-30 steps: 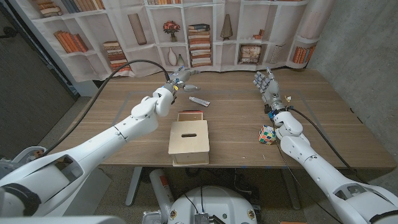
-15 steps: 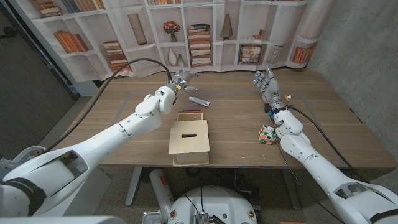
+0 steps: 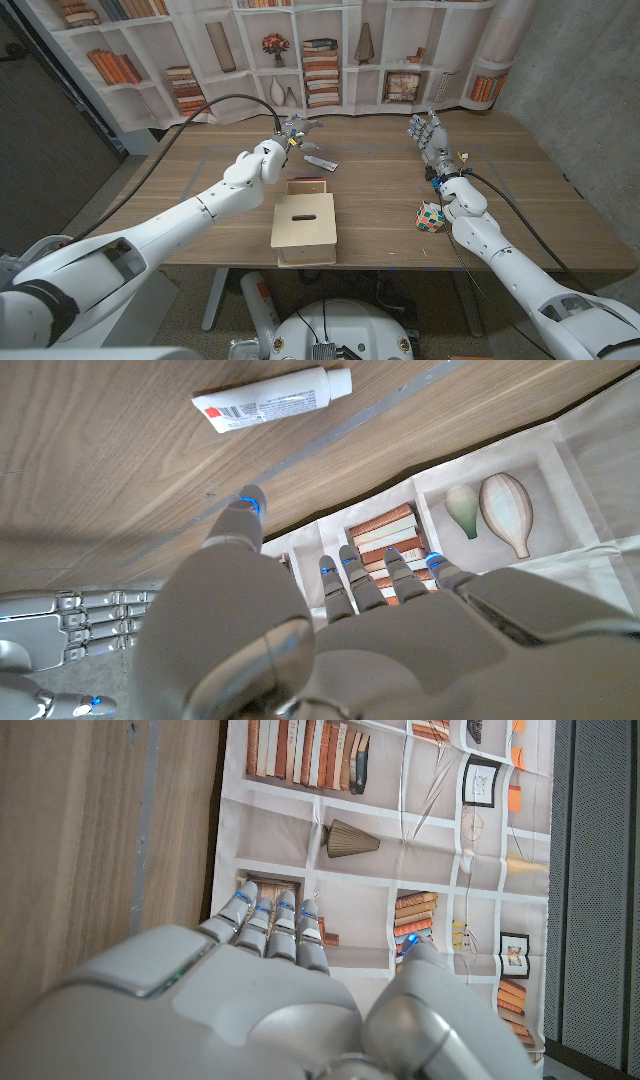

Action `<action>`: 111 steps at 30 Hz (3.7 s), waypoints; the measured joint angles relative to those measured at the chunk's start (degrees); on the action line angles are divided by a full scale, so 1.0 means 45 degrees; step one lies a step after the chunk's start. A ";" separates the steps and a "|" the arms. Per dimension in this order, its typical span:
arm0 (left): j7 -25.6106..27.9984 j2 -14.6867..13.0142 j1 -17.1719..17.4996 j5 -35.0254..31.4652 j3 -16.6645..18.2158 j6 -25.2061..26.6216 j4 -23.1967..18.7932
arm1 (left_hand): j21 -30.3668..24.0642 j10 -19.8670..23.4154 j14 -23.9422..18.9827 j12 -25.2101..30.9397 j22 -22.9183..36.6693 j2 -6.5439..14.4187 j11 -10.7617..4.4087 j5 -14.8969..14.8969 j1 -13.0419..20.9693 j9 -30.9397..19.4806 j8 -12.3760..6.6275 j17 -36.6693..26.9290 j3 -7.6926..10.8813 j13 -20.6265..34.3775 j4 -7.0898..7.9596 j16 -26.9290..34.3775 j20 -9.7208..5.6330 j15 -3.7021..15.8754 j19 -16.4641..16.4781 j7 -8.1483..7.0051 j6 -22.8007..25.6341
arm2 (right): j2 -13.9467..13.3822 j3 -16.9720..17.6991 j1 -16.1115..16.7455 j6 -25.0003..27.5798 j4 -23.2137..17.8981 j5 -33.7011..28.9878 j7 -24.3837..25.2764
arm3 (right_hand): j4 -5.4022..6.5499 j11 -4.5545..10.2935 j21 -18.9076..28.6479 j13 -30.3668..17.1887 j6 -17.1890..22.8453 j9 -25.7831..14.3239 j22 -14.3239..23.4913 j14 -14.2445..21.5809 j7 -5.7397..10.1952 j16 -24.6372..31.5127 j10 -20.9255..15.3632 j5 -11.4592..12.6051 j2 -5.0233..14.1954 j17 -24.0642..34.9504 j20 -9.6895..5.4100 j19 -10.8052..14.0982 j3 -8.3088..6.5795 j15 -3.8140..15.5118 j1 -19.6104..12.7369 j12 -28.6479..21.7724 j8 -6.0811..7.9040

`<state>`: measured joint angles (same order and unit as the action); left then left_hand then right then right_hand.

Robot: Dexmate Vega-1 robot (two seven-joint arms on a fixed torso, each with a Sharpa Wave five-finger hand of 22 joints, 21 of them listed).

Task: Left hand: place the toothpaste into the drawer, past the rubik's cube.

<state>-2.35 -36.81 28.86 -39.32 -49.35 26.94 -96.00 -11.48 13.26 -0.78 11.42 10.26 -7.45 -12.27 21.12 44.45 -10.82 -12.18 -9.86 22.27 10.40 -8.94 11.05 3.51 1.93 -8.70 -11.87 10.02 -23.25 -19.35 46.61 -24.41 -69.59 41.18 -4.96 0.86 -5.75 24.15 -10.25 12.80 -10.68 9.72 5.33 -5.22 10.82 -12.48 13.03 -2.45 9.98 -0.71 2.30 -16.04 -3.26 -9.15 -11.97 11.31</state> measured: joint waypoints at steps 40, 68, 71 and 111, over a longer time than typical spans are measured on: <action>-0.2100 0.0537 -0.1551 -0.1176 -0.1223 -0.0059 0.1586 | 0.0000 -0.0698 0.0347 -0.0138 0.0005 0.0043 0.0088 -0.0285 0.1145 -0.0057 0.0258 -0.0034 -0.0714 0.0030 0.0260 -0.0074 0.0341 -0.0018 0.0107 0.0088 -0.1003 | 0.0052 -0.0111 -0.0132 0.0402 0.0033 -0.0097 0.0374 | -0.0052 -0.0067 -0.0244 0.0000 -0.0001 -0.0001 0.0000 0.0000 0.0000 0.0000 -0.0068 -0.0121 -0.0001 0.0000 -0.0001 -0.0002 0.0053 0.0000 0.0000 0.0000 0.0000; -0.3137 0.0893 -0.2102 -0.1456 -0.1825 -0.0119 0.2105 | 0.0063 0.0173 0.0123 0.0126 0.0002 0.0041 0.0013 -0.0285 0.1378 -0.0054 -0.0104 0.0001 -0.1355 0.0027 0.0405 -0.0073 0.0357 -0.0012 0.0089 -0.0075 0.0043 | 0.0104 -0.0122 -0.0177 0.0577 -0.0328 -0.0154 0.0731 | -0.0087 -0.0067 -0.0377 0.0000 -0.0001 0.0000 0.0066 0.0071 0.0000 0.0000 -0.0068 -0.0113 0.0049 0.0000 0.0046 0.0045 0.0089 -0.0069 -0.0050 0.0000 0.0000; -0.3177 0.0933 -0.2125 -0.1487 -0.1871 -0.0112 0.2164 | 0.0063 0.0553 -0.0073 0.0159 0.0002 0.0100 -0.0001 -0.0285 0.1538 -0.0053 -0.0195 0.0001 -0.1445 0.0026 0.0393 -0.0009 0.0311 -0.0025 0.0135 -0.0109 0.0407 | 0.0104 -0.0102 -0.0159 0.0581 -0.0354 -0.0136 0.0749 | -0.0086 -0.0067 -0.0378 0.0000 -0.0001 0.0000 0.0066 0.0070 0.0000 0.0000 -0.0068 -0.0113 0.0049 -0.0001 0.0046 0.0045 0.0089 -0.0069 -0.0050 0.0000 0.0000; -0.3084 0.1700 -0.2660 -0.1277 -0.2603 -0.0429 0.3686 | 0.0063 0.1504 -0.0569 0.0194 -0.0027 0.0388 -0.0003 -0.0285 0.1960 -0.0052 -0.0312 -0.0001 -0.1862 0.0025 0.0494 0.0000 0.0085 0.0026 0.0269 -0.0215 0.1515 | 0.0197 -0.0027 -0.0175 0.0584 -0.0399 -0.0010 0.0870 | -0.0121 -0.0066 -0.0614 0.0000 0.0093 -0.0028 0.0062 0.0068 0.0000 0.0000 -0.0068 -0.0164 0.0049 0.0000 0.0091 0.0091 0.0124 -0.0067 -0.0050 0.0000 0.0000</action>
<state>-16.23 -29.16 16.89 -45.07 -61.06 25.01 -79.41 -11.20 20.03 -3.34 12.29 10.13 -5.70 -12.29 19.84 53.28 -11.05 -13.58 -9.87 13.89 10.52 -6.71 11.05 3.89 2.05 -7.49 -12.84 16.84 -22.37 -19.47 45.82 -21.79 -71.39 41.13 -1.05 0.32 -6.05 21.38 -10.25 13.22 -10.80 10.00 5.64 -5.22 10.82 -12.79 12.30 -2.23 9.98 -0.30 2.71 -15.49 -3.57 -9.38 -11.97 11.31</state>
